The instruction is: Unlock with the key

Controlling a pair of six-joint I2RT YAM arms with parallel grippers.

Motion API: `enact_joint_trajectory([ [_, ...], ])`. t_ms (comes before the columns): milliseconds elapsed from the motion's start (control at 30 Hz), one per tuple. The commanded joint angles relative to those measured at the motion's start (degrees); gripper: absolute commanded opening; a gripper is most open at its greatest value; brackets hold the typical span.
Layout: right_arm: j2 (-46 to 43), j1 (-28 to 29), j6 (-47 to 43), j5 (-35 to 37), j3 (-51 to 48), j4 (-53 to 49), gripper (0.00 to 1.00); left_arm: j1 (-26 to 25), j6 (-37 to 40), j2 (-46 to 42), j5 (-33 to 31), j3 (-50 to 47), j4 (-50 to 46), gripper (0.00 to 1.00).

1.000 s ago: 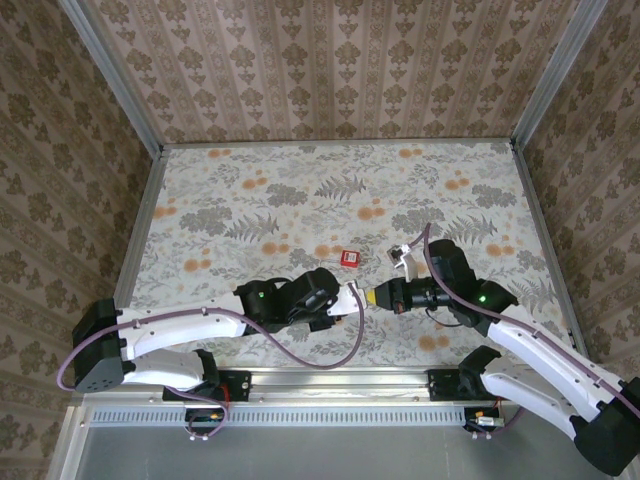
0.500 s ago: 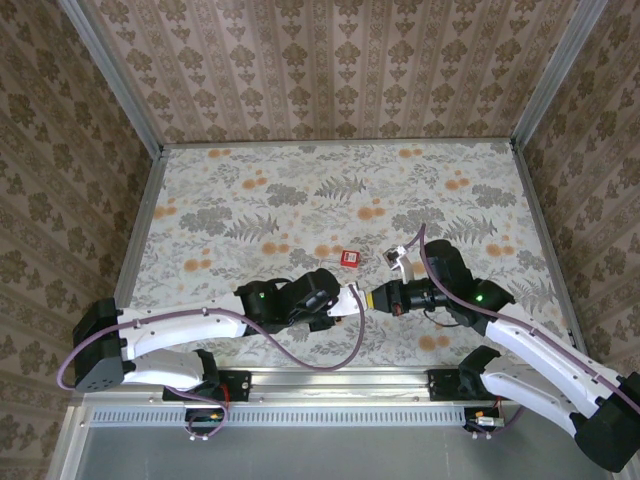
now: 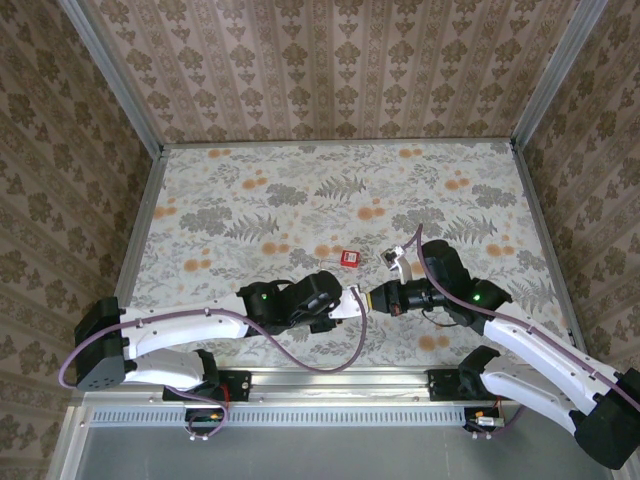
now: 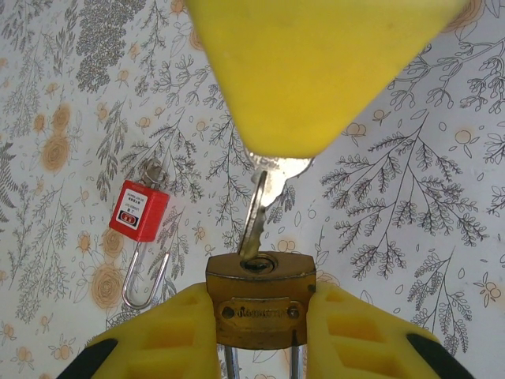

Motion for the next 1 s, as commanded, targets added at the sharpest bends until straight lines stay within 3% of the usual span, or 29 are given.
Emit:
enact_joint_trajectory([
  [0, 0.6, 0.4, -1.3, -0.3, -1.1, 0.8, 0.03, -0.4, 1.2, 0.2, -0.7, 1.8, 0.4, 0.21],
  [967, 1.9, 0.9, -1.4, 0.5, -1.4, 1.8, 0.04, -0.5, 1.1, 0.9, 0.3, 1.8, 0.6, 0.2],
])
